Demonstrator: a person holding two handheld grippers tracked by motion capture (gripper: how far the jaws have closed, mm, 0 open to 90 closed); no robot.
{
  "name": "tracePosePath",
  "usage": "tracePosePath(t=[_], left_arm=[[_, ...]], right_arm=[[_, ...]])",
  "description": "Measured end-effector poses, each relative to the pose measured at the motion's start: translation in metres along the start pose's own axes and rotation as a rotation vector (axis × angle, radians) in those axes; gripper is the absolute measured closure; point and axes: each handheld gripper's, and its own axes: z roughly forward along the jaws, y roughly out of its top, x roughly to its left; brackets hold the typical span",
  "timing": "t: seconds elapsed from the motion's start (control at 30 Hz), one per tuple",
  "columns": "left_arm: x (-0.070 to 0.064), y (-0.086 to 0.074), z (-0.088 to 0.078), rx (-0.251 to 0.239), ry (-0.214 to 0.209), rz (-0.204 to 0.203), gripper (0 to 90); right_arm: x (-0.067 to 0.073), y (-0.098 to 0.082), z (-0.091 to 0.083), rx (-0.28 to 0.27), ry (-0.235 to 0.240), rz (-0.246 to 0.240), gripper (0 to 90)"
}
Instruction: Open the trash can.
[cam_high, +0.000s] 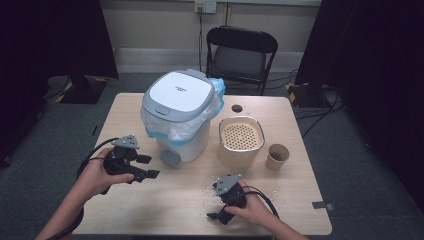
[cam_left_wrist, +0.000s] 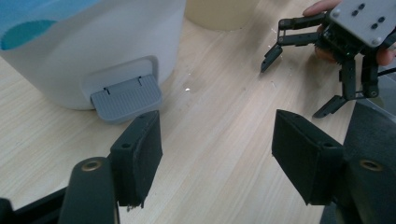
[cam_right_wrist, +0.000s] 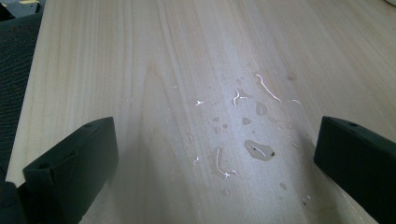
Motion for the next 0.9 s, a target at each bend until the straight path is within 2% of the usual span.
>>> tracePosePath(t=[0.03,0.5,0.63,0.9], left_arm=[[0.0,0.001,-0.002,0.001,0.001,-0.012,34.5],[0.003,0.024,-0.015,-0.009,0.016,-0.021,38.4],[0.004,0.031,-0.019,-0.012,0.016,-0.009,41.6],[0.006,0.04,-0.026,-0.026,0.029,-0.015,45.0]], right_arm=[[0.0,0.0,0.0,-0.002,-0.001,-0.002,0.0],[0.0,0.0,0.0,-0.002,0.0,-0.001,0.0],[0.0,0.0,0.0,-0.002,-0.002,-0.002,0.0],[0.0,0.0,0.0,-0.002,-0.002,-0.001,0.0]])
